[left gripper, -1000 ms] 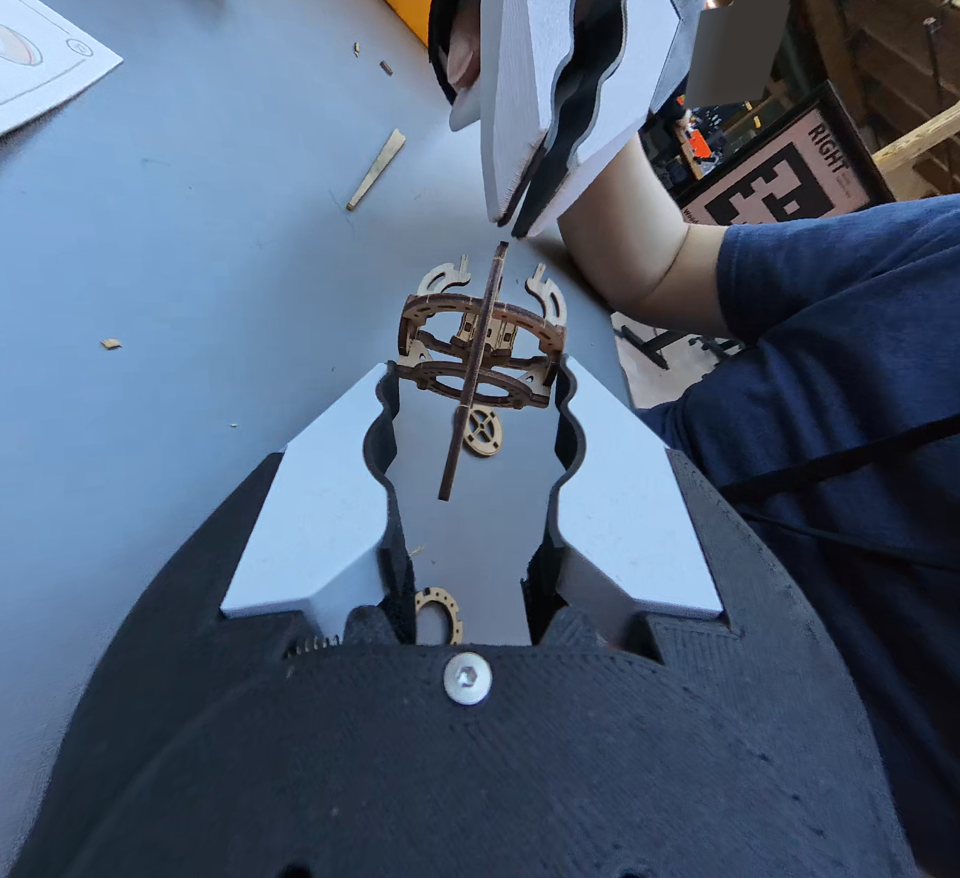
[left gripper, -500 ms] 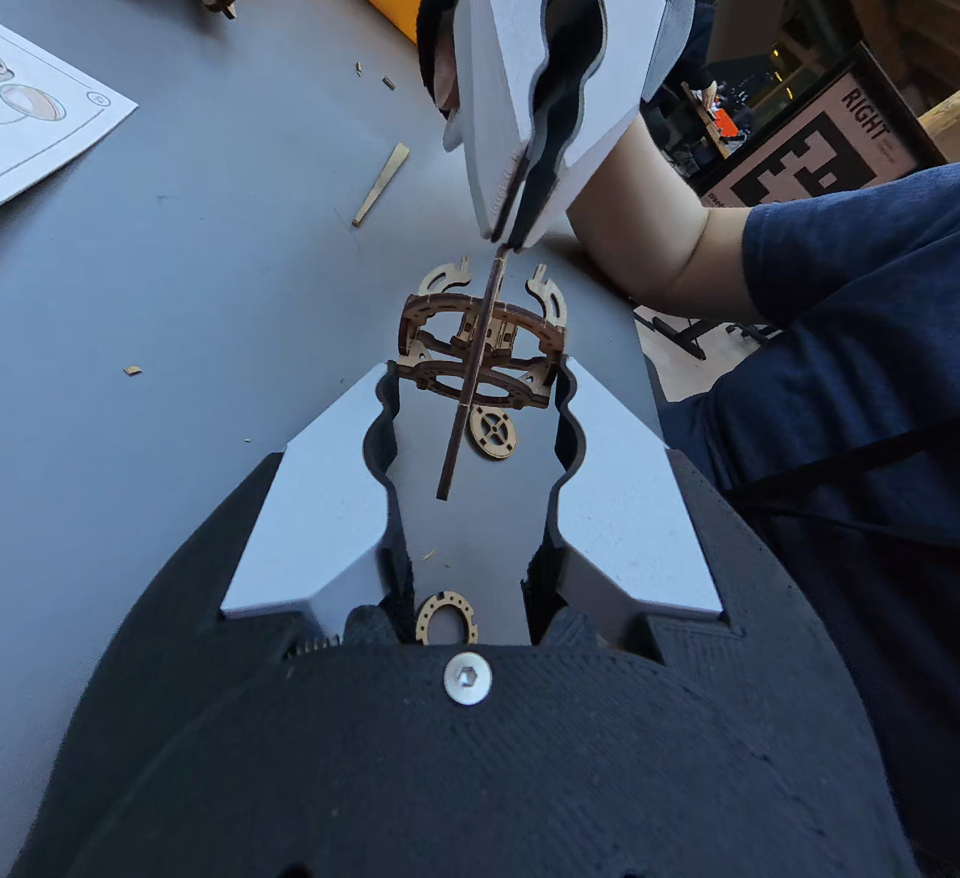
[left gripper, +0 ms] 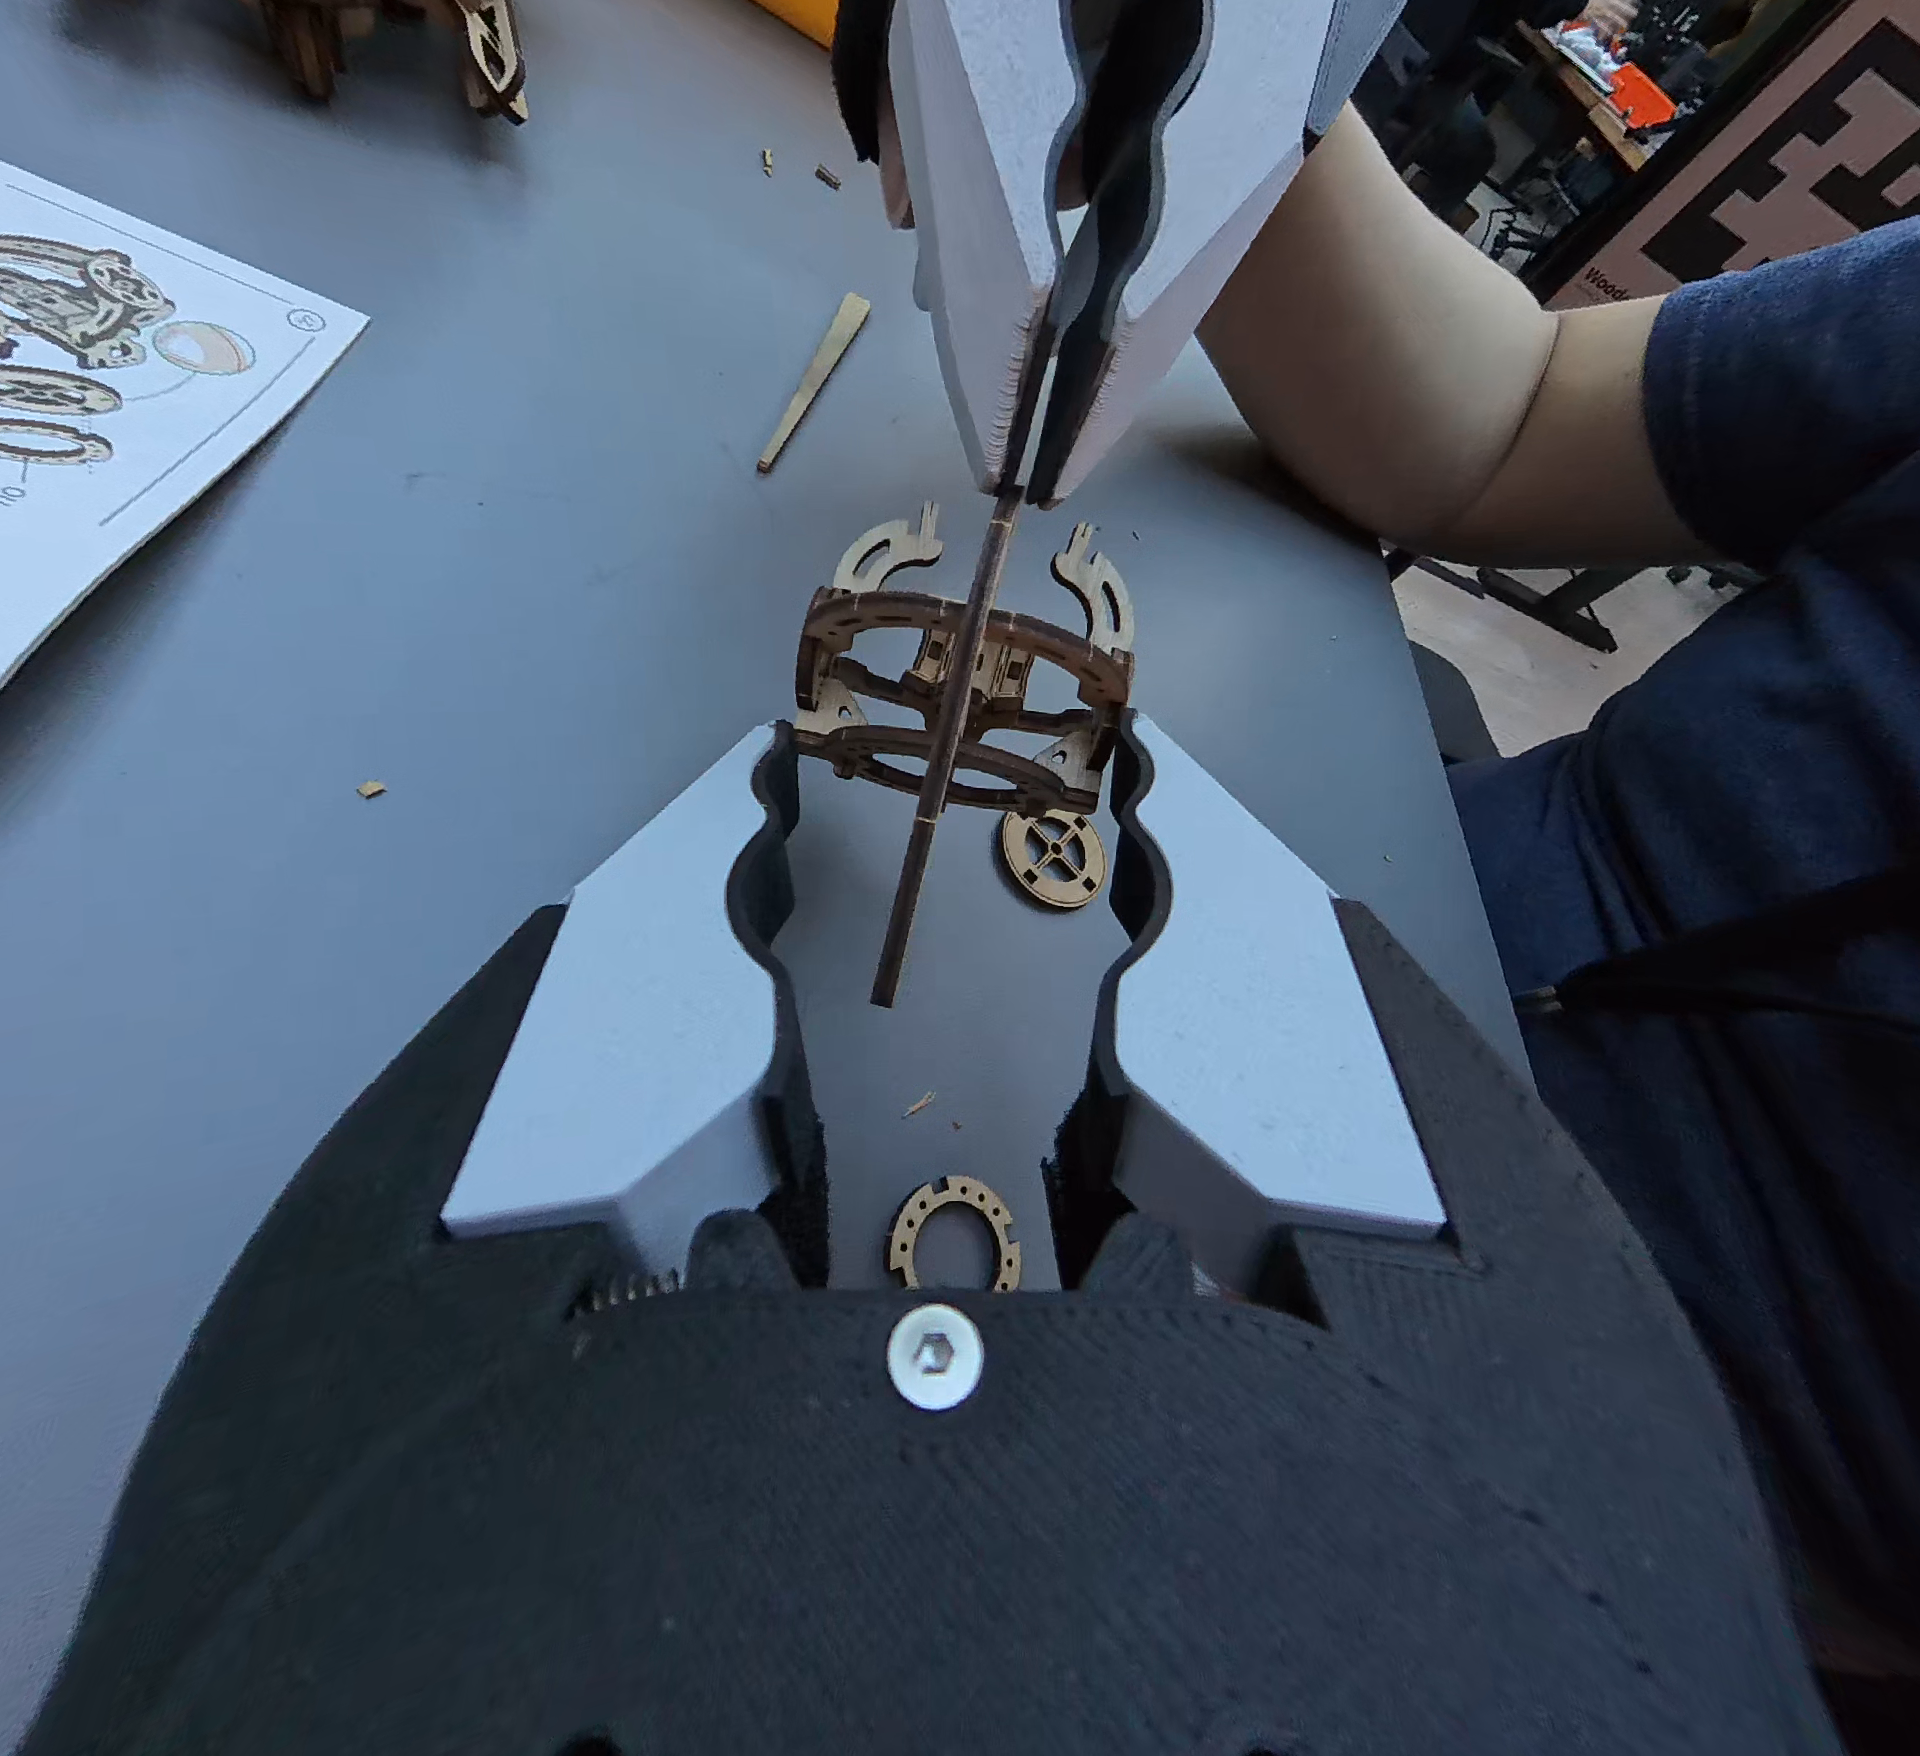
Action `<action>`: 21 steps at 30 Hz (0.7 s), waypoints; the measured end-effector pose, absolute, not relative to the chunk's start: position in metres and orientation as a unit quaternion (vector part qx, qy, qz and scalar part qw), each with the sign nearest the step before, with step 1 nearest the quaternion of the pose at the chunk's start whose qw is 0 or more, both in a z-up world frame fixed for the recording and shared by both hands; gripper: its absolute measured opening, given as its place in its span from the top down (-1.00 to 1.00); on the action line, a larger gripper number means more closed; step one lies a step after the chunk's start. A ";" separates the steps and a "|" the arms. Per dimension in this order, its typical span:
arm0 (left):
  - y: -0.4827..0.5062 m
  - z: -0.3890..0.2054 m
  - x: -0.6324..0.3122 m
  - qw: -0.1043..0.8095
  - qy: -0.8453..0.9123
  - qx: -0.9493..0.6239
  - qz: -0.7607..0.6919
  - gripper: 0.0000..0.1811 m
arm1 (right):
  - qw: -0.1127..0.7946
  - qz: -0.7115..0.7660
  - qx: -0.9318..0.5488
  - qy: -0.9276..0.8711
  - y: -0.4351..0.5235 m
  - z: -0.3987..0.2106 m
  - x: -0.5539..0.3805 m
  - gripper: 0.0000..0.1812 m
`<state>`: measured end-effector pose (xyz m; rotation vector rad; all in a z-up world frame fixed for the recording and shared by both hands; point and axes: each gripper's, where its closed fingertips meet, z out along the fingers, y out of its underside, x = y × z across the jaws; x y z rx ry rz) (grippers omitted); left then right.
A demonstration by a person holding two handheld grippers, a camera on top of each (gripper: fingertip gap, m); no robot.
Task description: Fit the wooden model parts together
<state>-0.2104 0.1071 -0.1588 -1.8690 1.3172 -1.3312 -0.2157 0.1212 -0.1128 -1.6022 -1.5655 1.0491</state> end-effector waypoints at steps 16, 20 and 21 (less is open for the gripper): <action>0.109 -0.156 -0.213 0.269 0.499 -0.675 -0.472 0.34 | 0.348 0.413 -0.601 -0.590 0.122 -0.101 -0.213 0.96; 0.111 -0.162 -0.215 0.275 0.515 -0.683 -0.439 0.34 | 0.350 0.421 -0.595 -0.588 0.120 -0.099 -0.218 0.98; 0.111 -0.163 -0.215 0.274 0.516 -0.683 -0.438 0.34 | 0.353 0.410 -0.596 -0.593 0.120 -0.101 -0.220 1.00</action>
